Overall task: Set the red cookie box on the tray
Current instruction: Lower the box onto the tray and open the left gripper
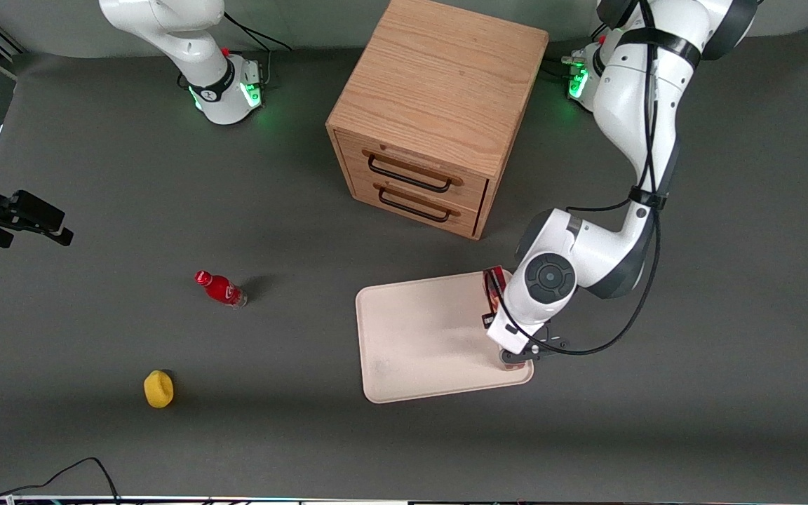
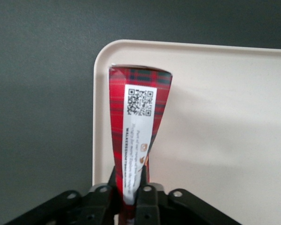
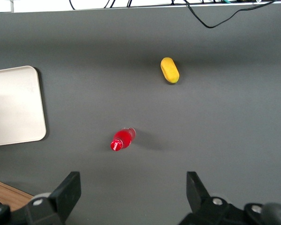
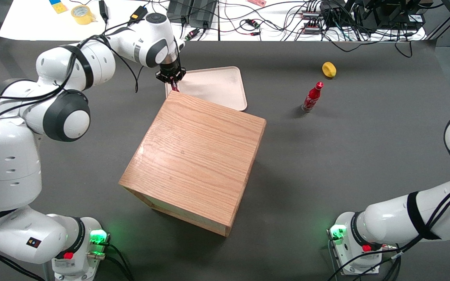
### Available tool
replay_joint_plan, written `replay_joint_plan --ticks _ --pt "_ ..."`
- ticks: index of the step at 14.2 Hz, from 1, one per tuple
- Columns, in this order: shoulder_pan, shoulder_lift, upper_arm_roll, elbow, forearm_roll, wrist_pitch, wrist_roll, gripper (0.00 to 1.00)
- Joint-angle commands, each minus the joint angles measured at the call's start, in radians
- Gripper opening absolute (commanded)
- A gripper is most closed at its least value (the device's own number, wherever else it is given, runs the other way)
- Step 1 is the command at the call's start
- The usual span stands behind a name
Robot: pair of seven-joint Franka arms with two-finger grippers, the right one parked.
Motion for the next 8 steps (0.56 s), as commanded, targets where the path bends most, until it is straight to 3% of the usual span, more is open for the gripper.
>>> replay_joint_plan --ticks 1,8 --pt "-0.01 0.003 0.009 0.014 0.017 -0.008 -0.03 1.0" --pt "0.077 -0.124 0.004 0.042 -0.003 -0.151 -0.004 1.0"
